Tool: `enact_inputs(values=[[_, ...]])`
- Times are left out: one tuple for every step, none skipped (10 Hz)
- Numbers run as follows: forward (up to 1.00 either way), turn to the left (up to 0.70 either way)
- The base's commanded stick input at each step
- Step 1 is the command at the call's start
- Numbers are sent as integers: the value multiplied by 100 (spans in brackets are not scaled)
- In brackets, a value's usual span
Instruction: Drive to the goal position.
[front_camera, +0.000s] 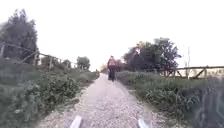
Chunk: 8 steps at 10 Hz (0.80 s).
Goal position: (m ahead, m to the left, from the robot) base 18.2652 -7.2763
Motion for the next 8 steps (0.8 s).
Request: enact_inputs(values=[[100,31],[100,5],[100,0],[100,0],[100,0],[100,0],[100,0],[100,0]])
